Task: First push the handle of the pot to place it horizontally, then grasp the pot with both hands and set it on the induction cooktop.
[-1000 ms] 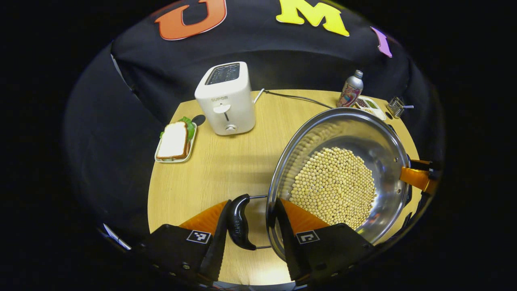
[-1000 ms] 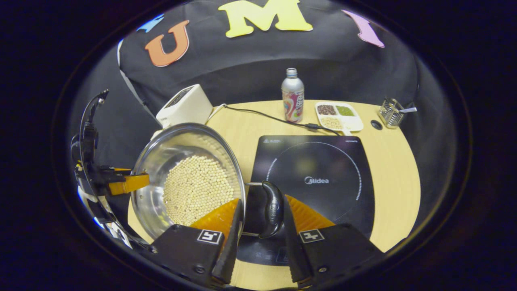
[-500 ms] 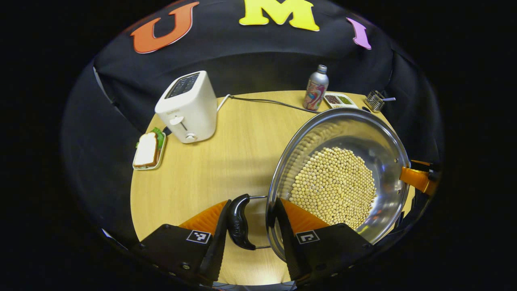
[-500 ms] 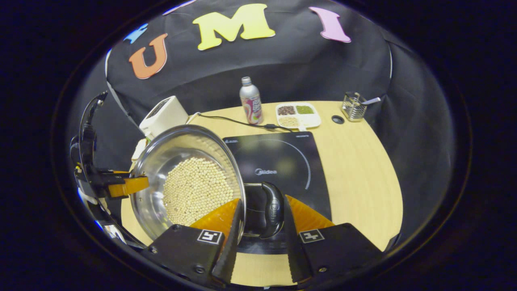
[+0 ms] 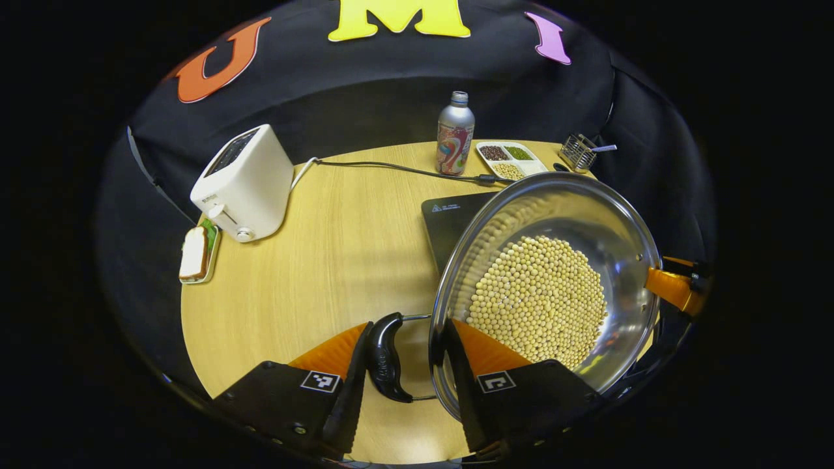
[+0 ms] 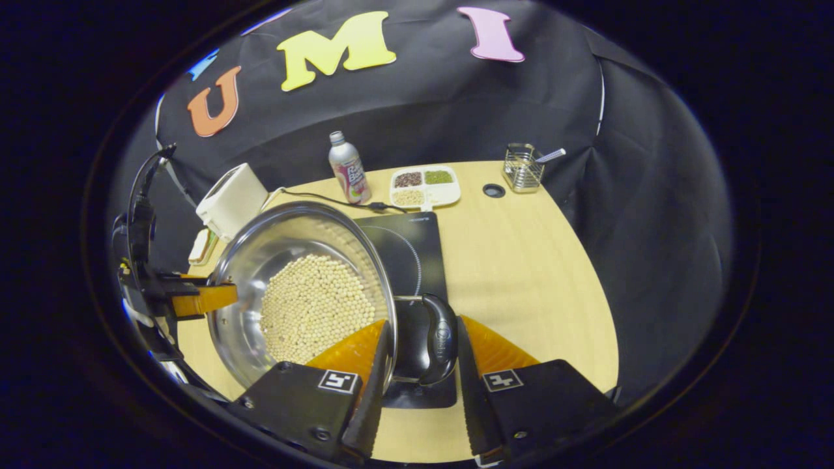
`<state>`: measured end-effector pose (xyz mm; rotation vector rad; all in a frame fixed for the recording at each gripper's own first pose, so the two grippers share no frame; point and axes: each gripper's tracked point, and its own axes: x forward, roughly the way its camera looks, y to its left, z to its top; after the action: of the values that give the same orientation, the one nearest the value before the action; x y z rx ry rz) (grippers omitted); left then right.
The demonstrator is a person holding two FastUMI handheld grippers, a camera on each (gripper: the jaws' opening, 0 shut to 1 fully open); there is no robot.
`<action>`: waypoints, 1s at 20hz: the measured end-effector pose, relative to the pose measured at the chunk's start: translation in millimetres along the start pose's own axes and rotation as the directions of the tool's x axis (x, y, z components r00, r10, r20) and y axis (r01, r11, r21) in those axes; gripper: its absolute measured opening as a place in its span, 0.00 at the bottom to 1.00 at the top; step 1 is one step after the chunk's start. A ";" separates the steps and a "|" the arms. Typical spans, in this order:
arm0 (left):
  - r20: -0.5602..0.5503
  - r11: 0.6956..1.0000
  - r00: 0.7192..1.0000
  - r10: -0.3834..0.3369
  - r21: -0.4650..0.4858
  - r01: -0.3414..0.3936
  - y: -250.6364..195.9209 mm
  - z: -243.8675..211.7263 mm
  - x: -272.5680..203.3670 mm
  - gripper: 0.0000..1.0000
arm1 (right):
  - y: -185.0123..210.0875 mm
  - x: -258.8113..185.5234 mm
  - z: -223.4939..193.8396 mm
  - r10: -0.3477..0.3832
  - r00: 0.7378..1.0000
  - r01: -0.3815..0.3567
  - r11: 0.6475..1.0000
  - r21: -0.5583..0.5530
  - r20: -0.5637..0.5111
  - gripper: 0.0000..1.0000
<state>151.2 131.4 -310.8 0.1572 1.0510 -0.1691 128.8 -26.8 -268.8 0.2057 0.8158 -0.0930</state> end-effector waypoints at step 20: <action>-0.059 0.995 0.994 0.089 -0.049 -0.092 -7.0 1.5 4.5 0.61 | -26.1 72.9 56.2 0.072 0.995 -0.079 0.992 -0.098 -0.070 0.53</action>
<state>153.1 124.0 -314.4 0.1635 1.1020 -0.0559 214.5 -64.8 -288.5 0.1451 0.8761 0.0262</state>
